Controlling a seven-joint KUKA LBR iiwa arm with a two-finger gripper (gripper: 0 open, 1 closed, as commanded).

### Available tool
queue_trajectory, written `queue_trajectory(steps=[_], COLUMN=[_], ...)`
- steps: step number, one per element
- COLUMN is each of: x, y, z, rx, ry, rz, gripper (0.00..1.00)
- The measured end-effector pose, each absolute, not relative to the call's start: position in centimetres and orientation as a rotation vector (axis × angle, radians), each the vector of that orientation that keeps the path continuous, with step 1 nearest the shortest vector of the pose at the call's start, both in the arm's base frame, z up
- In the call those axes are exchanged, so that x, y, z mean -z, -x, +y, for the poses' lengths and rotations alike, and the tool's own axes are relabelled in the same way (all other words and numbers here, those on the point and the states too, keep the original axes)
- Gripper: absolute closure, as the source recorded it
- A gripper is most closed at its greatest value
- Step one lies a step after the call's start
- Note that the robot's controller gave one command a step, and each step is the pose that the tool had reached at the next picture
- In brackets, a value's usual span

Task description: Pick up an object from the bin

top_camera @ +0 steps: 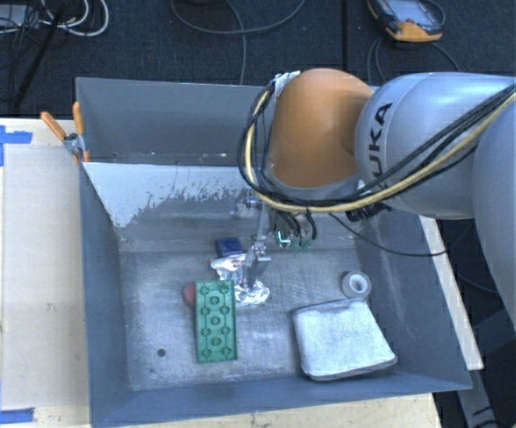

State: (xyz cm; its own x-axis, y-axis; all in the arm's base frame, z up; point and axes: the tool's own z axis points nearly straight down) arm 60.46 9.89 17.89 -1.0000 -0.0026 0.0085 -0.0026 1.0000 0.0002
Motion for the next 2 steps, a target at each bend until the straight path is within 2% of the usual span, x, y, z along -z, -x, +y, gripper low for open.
queue_trajectory(steps=[1,2], x=[-9.3,-10.7], y=[-60.7,-58.2], z=[7.5,5.7], rx=[0.003,0.000], ry=[0.151,0.242], rz=[-3.145,-3.130], gripper=[0.00,0.00])
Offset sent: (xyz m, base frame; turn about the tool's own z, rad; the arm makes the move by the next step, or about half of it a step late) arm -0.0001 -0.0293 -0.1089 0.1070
